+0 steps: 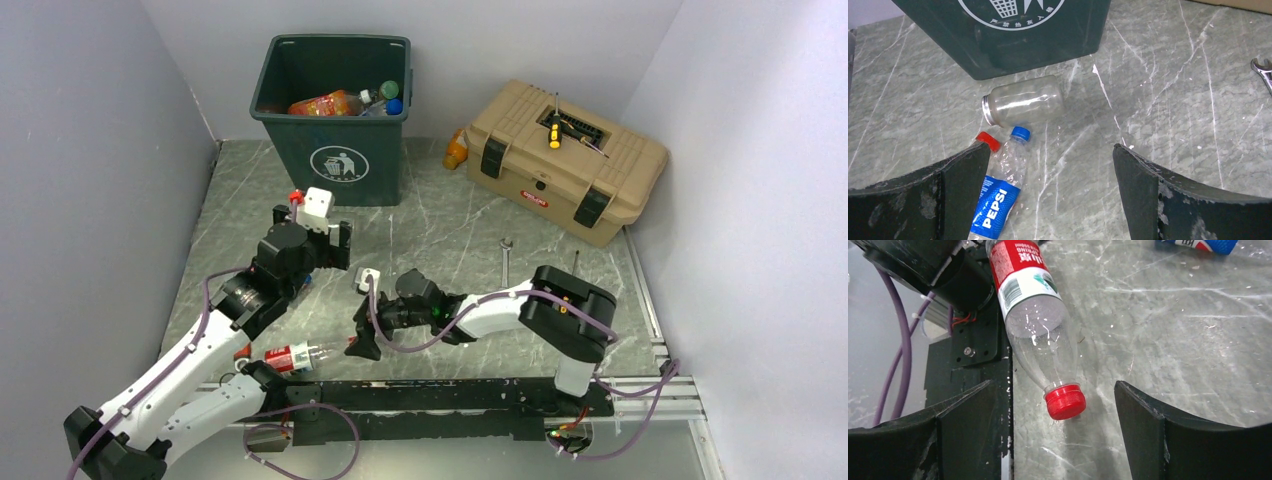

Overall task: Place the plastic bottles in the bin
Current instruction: Pick up the plastic bottle from the corner of the board.

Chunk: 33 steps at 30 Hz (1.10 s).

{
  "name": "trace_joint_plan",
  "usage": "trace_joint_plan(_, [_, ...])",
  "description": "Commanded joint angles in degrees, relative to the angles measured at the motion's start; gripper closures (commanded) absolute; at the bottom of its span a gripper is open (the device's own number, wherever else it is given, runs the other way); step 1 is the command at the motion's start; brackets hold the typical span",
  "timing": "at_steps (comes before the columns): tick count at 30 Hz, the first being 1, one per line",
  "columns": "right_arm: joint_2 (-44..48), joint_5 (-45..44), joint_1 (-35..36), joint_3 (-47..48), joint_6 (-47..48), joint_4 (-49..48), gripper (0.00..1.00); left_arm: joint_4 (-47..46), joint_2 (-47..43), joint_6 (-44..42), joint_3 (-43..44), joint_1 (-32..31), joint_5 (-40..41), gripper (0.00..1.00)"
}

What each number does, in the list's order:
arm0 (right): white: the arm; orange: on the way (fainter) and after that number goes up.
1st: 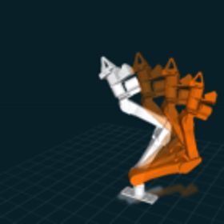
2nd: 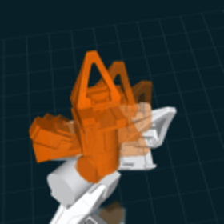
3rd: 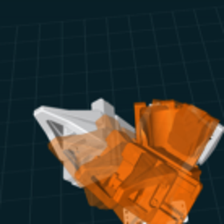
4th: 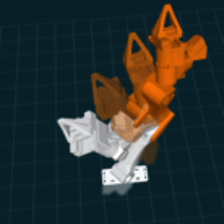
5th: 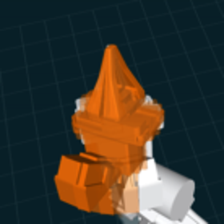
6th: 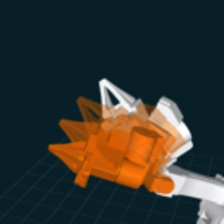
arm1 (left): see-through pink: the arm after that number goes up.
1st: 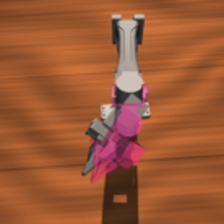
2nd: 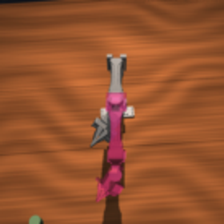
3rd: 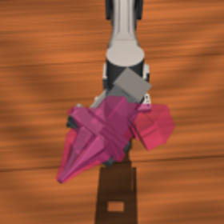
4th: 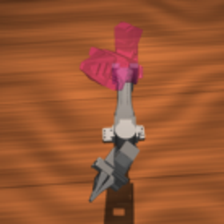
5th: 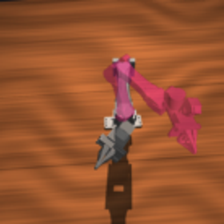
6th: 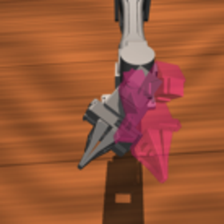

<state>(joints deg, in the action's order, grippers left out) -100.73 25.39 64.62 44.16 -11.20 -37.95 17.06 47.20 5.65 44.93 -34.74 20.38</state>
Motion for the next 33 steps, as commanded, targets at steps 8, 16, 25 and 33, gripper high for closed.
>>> trace_joint_plan(8, [-6.74,2.16,1.77,5.85,3.64,-5.08,0.11,-0.97,1.09,0.32,2.72,0.2,-1.18,0.02])
trace_joint_plan(16, [-10.69,1.48,3.06,8.86,7.05,-0.06,0.15,-1.21,0.7,0.32,2.56,0.21,-1.33,0.02])
trace_joint_plan(25, [-10.87,-3.95,4.19,7.16,9.84,2.14,0.23,-0.98,0.88,0.24,2.71,0.21,-1.64,0.02])
trace_joint_plan(33, [-8.43,-6.65,4.15,4.07,9.45,0.16,0.57,-0.89,0.74,0.33,2.8,0.29,-1.76,0.02])
